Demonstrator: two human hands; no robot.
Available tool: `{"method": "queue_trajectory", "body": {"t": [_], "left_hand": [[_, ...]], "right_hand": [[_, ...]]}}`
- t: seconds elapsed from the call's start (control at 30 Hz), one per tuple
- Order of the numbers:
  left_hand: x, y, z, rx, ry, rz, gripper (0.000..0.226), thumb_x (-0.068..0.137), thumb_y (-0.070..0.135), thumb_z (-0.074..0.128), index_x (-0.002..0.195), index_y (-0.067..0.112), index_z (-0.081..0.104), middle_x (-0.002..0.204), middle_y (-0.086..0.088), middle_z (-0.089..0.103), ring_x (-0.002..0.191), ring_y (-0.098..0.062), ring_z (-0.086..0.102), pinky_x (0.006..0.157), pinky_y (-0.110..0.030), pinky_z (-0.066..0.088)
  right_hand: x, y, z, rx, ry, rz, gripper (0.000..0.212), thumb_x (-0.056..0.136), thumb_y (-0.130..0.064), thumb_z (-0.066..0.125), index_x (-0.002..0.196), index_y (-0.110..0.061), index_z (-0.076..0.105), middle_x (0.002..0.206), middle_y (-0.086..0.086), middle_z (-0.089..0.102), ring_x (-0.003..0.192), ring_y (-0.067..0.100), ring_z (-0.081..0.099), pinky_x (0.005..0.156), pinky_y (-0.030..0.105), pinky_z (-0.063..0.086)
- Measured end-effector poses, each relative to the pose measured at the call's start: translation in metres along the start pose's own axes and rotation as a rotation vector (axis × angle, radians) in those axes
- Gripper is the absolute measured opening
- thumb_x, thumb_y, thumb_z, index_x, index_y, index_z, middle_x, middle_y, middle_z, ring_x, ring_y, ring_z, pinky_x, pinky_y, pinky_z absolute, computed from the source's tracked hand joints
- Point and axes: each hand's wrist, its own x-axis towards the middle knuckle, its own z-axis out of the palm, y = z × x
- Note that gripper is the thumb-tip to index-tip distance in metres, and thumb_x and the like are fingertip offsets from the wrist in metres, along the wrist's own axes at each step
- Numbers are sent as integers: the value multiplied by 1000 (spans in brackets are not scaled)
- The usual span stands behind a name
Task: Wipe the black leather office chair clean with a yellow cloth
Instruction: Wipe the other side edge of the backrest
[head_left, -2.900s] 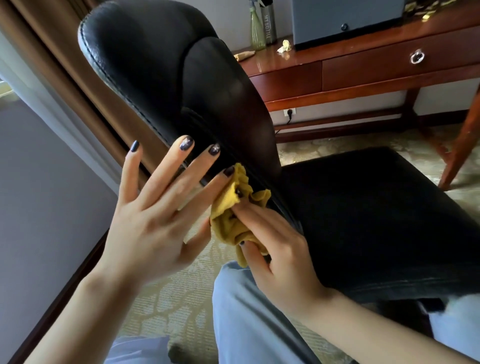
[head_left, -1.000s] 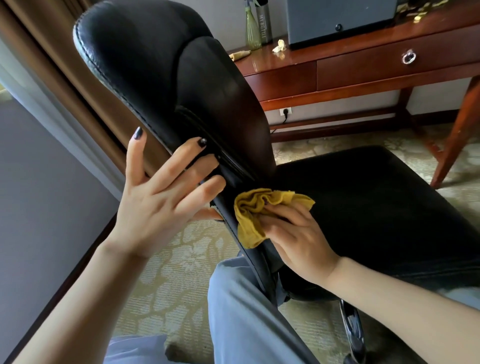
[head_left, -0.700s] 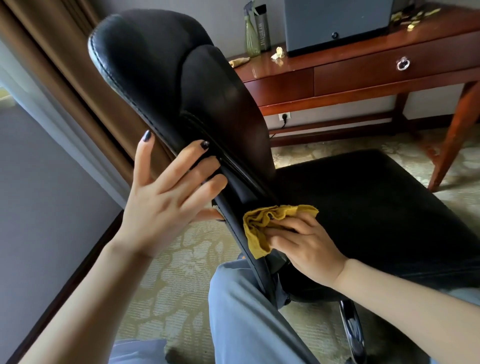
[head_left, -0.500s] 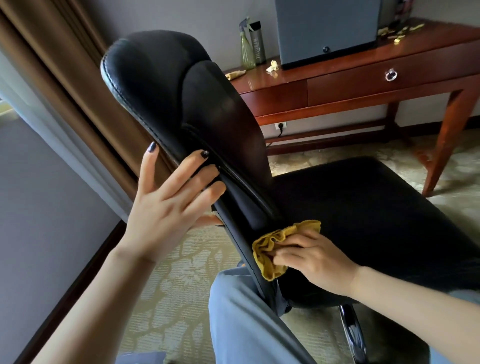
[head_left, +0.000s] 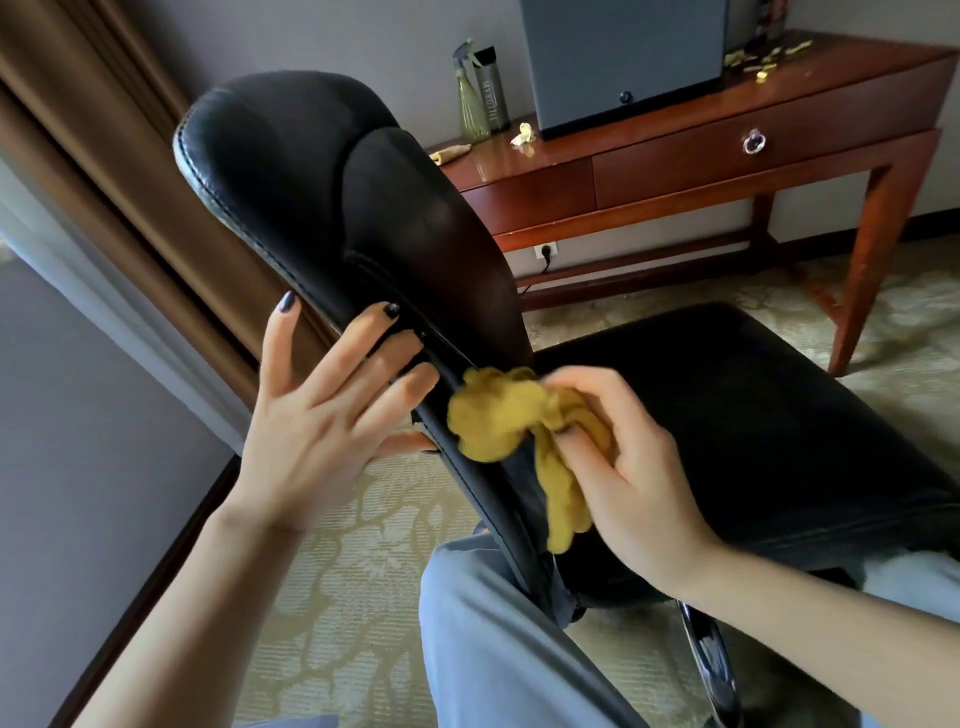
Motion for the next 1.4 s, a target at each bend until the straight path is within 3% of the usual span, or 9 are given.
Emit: {"method": "queue_trajectory", "body": {"t": [0.13, 0.27, 0.37, 0.53, 0.7, 0.93, 1.13, 1.3, 1.4], "left_hand": [[0, 1, -1, 0, 8, -4, 46, 90, 51, 53, 112, 11, 49, 122, -4, 48, 126, -26, 42, 113, -52, 3], [1, 2, -1, -40, 67, -22, 33, 98, 42, 44, 108, 11, 46, 120, -5, 50, 125, -26, 42, 114, -50, 0], [-1, 3, 2, -37, 108, -37, 14, 99, 22, 51, 106, 11, 46, 117, -7, 59, 123, -27, 45, 114, -50, 1], [-2, -1, 6, -28, 73, 3, 44, 88, 50, 57, 107, 13, 45, 120, -5, 51, 126, -26, 43, 113, -51, 2], [-2, 0, 4, -37, 71, -1, 43, 90, 50, 57, 107, 13, 45, 120, -4, 51, 125, -26, 44, 113, -50, 2], [0, 3, -3, 18, -14, -22, 43, 89, 50, 58, 109, 12, 51, 122, -3, 47, 127, -24, 39, 112, -55, 1], [1, 3, -8, 68, -90, -23, 49, 82, 48, 66, 113, 13, 51, 125, -4, 46, 131, -23, 34, 110, -59, 1], [2, 8, -16, 68, -166, -46, 59, 76, 46, 75, 118, 13, 51, 128, -6, 44, 132, -25, 35, 110, -60, -4], [2, 10, -19, 56, -195, -61, 58, 78, 46, 74, 119, 13, 51, 130, -6, 44, 134, -25, 33, 110, -60, -6]], "right_hand": [[19, -20, 35, 114, -13, -11, 29, 94, 4, 48, 117, -12, 56, 106, -7, 64, 102, 7, 61, 86, 15, 45], [10, -4, 57, 0, 2, -44, 37, 90, -4, 56, 125, -15, 55, 111, -4, 64, 104, 10, 60, 88, 28, 51], [1, 10, 59, -78, 14, -79, 42, 83, -14, 56, 124, -21, 52, 112, -6, 62, 105, 7, 59, 89, 21, 49], [-10, 27, 52, -121, -28, -35, 36, 77, -13, 59, 113, -18, 58, 101, -11, 62, 92, 4, 60, 79, 13, 48], [-34, 50, 43, -174, -104, 78, 37, 73, -13, 63, 106, -29, 54, 98, -19, 58, 91, 0, 58, 76, 8, 45], [-46, 63, 39, -287, -155, 77, 39, 69, -4, 66, 101, -22, 55, 93, -21, 53, 87, -1, 55, 75, 0, 38], [-56, 68, 30, -292, -275, 306, 26, 73, -11, 59, 92, -29, 55, 85, -23, 56, 83, -1, 55, 69, 7, 41], [-79, 77, 17, -249, -315, 542, 19, 79, -1, 57, 73, -20, 56, 59, -8, 56, 57, 5, 52, 57, 31, 45], [-93, 74, 11, -213, -298, 595, 20, 82, 1, 57, 79, -18, 63, 60, -10, 60, 60, 5, 56, 58, 24, 47]]}}
